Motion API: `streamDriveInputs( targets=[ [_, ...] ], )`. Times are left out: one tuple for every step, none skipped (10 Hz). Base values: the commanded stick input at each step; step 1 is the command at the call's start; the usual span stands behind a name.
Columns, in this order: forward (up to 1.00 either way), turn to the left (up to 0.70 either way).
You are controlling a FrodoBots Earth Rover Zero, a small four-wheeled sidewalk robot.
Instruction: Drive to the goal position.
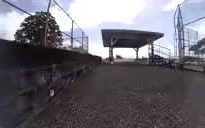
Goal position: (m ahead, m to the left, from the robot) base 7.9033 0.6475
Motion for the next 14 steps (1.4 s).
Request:
streamDriveInputs(
  targets=[
    [0.7, -0.01],
    [0.7, -0.05],
    [0.7, -0.12],
    [0.7, -0.07],
    [0.7, -0.07],
    [0.7, -0.07],
    [0.7, -0.07],
    [0.7, -0.07],
    [0.7, -0.07],
    [0.7, -0.07],
    [0.7, -0.13],
    [0.7, -0.25],
    [0.7, -0.33],
    [0.7, -0.31]
  ],
)
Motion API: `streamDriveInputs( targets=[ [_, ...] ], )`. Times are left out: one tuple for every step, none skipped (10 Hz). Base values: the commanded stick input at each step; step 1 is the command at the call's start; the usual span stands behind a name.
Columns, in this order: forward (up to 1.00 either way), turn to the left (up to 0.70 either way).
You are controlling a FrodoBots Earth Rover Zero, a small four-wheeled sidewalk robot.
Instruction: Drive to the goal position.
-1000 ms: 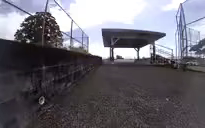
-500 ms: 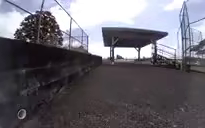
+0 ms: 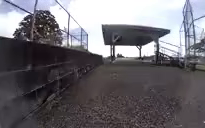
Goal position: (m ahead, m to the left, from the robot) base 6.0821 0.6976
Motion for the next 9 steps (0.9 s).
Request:
streamDriveInputs(
  targets=[
    [0.7, -0.04],
    [0.7, -0.03],
    [0.7, -0.03],
    [0.7, -0.03],
    [0.7, -0.03],
    [0.7, -0.03],
    [0.7, -0.03],
    [0.7, -0.03],
    [0.7, -0.03]
  ],
)
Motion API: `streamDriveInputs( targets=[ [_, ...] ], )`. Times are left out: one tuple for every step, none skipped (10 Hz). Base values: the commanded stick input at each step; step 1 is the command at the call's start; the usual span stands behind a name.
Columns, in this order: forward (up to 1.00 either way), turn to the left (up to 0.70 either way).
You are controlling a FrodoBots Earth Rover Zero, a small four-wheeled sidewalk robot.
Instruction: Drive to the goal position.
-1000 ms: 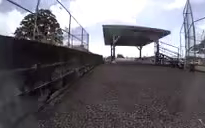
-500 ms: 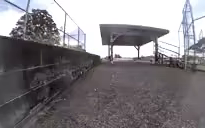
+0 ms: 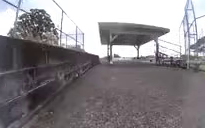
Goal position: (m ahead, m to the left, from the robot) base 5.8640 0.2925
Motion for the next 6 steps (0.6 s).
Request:
streamDriveInputs(
  targets=[
    [0.7, -0.03],
    [0.7, -0.03],
    [0.7, -0.03],
    [0.7, -0.02],
    [0.7, 0.03],
    [0.7, 0.13]
  ],
)
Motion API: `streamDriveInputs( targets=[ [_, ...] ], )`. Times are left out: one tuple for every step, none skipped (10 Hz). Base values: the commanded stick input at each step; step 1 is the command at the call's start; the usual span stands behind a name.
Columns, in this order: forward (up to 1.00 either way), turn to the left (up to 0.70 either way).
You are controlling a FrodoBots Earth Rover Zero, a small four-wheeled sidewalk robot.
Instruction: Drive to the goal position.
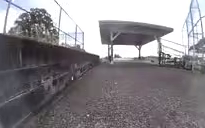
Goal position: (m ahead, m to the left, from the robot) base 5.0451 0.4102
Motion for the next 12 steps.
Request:
streamDriveInputs(
  targets=[
    [0.7, 0.36],
    [0.7, 0.36],
    [0.7, 0.19],
    [0.7, 0.07],
    [0.7, 0.02],
    [0.7, 0.01],
    [0.7, 0.03],
    [0.7, 0.01],
    [0.7, 0.02],
    [0.7, 0.03],
    [0.7, 0.03],
    [0.7, 0.04]
  ],
)
